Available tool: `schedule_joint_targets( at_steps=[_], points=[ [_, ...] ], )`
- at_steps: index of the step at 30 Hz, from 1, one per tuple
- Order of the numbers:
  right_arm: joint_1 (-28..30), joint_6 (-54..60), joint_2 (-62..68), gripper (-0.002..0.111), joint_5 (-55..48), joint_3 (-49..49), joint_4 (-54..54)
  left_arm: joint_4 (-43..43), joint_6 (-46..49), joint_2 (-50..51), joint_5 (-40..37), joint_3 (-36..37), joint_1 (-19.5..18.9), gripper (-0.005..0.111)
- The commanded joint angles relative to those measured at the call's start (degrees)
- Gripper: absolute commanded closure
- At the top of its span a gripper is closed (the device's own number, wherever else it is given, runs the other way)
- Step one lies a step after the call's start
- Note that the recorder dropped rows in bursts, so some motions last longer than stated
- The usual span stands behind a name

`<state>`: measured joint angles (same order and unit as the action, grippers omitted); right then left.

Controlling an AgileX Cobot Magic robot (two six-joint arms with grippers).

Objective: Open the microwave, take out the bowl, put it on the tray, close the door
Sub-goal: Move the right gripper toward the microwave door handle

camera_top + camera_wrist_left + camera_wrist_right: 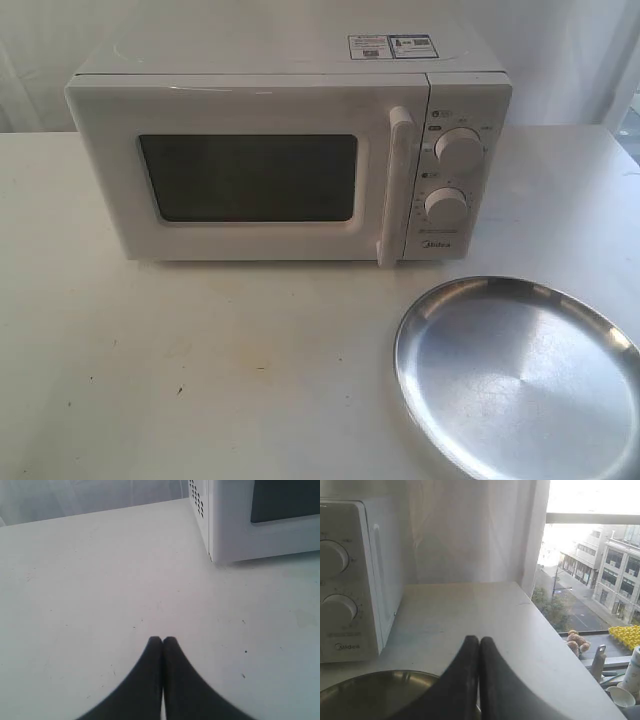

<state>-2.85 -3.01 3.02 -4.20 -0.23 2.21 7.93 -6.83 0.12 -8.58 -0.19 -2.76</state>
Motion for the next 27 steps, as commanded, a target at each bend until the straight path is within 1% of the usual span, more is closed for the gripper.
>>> schedule_joint_targets(
  at_steps=[1,4,8,12,14,16,19,20,21,22,23,24,26,27],
  points=[
    [-0.09,-0.30,-0.19,0.108,0.39,0.23,-0.06,-0.20,-0.32,-0.12,0.06,0.19,0.05,0.107],
    [-0.09,0.46,-0.19,0.108,1.85,0.23,-0.06,-0.20,-0.32,-0.12,0.06,0.19,0.05,0.107],
    [-0.09,0.36,-0.19,0.108,9.21,0.23,-0.06,-0.20,-0.32,-0.12,0.06,0.19,0.05,0.107],
    [-0.09,-0.18,-0.19,0.108,13.49,0.23,-0.06,-0.20,-0.32,-0.12,0.06,0.19,0.05,0.107],
    [-0.09,-5.06,-0.19,0.108,17.03,0.23,-0.06,-0.20,-0.32,-0.12,0.06,0.19,0.05,0.107],
    [-0.09,-18.62,-0.19,0.108,20.87,0.23,-0.06,-0.20,-0.32,-0.12,0.06,0.19,0.05,0.107],
    [-0.09,-27.27,-0.19,0.108,24.11,0.23,-0.06,-0.20,-0.32,-0.12,0.06,0.19,0.05,0.107],
    [-0.09,-28.38,-0.19,0.108,25.40,0.23,-0.06,-0.20,-0.32,-0.12,0.06,0.19,0.05,0.107],
    [-0.09,-32.06,-0.19,0.108,28.13,0.23,0.33,-0.20,-0.32,-0.12,0.06,0.19,0.05,0.107],
    [-0.09,-37.74,-0.19,0.108,28.54,0.23,2.57,-0.20,-0.32,-0.12,0.06,0.19,0.05,0.107],
    [-0.09,-50.28,0.04,0.108,29.74,0.23,14.11,-0.20,-0.32,-0.12,0.06,0.19,0.05,0.107],
    [-0.09,-54.53,0.35,0.108,32.16,0.23,23.93,-0.20,-0.32,-0.12,0.06,0.19,0.05,0.107],
    [-0.09,-62.08,1.81,0.108,42.71,0.23,39.15,-0.20,-0.32,-0.12,0.06,0.19,0.05,0.107],
    [-0.09,-63.87,2.70,0.108,49.17,0.23,42.85,-0.20,-0.32,-0.12,0.06,0.19,0.05,0.107]
  ],
)
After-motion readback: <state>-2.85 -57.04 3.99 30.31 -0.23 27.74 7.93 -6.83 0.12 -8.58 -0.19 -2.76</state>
